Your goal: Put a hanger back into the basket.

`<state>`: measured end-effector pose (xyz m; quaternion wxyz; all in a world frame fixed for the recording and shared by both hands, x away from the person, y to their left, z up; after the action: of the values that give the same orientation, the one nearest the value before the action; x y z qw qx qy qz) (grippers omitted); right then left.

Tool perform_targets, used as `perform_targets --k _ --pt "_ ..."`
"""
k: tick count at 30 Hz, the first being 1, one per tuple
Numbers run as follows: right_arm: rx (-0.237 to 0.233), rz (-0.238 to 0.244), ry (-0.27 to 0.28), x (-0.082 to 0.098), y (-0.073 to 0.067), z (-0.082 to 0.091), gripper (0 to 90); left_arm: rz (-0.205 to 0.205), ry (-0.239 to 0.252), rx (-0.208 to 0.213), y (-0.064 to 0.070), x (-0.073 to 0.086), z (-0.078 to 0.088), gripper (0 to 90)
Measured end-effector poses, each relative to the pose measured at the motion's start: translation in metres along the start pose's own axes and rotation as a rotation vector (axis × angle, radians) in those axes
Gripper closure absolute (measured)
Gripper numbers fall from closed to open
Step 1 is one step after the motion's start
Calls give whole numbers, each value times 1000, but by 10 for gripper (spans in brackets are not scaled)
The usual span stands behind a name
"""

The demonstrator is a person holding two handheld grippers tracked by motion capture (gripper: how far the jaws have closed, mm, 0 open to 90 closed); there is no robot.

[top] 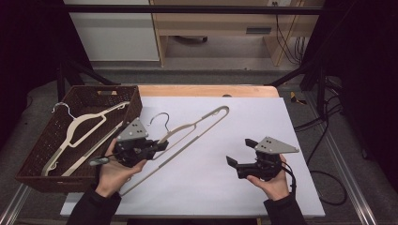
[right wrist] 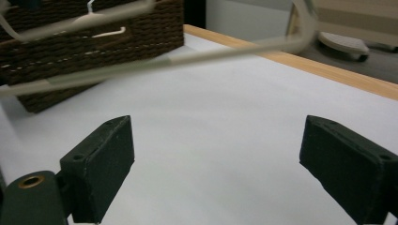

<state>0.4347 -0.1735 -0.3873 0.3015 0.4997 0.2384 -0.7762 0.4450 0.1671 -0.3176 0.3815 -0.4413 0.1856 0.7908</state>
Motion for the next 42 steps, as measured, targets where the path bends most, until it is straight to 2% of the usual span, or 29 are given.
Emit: perform_targets --k 6,11,14,17,23,28,31,36,42 --pt "56 -49 19 12 16 13 92 -8 52 3 -23 -18 29 858" --pt "88 -78 18 19 24 19 75 -16 73 -48 -47 -27 55 858" --pt "100 -87 13 22 27 22 64 8 85 -72 -62 -29 69 858" --pt "108 -91 12 23 30 24 60 16 77 -110 -78 -27 80 858" --pt "121 -99 23 24 33 28 60 37 72 -151 -110 -16 95 858" --pt "125 -101 23 24 33 28 54 40 33 -177 -138 -2 102 858" --pt "121 -97 22 24 33 29 51 60 26 -180 -152 7 105 858" --pt "122 -97 22 25 34 28 50 99 36 -210 -176 26 110 858" --pt "113 -97 15 25 33 26 50 119 0 -263 -199 49 114 858"
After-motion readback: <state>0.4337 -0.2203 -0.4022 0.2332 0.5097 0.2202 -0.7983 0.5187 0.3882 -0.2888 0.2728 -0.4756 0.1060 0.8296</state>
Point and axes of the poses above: each handheld gripper's, and its own axes: z roughly backward along the jaws, x roughly out of its underside, y roughly to its right, the point moved 3 cm from there along -z, roughly forward along the jaws, and after that the axes turned 4 degrees about -x, right-handed, at the moved point
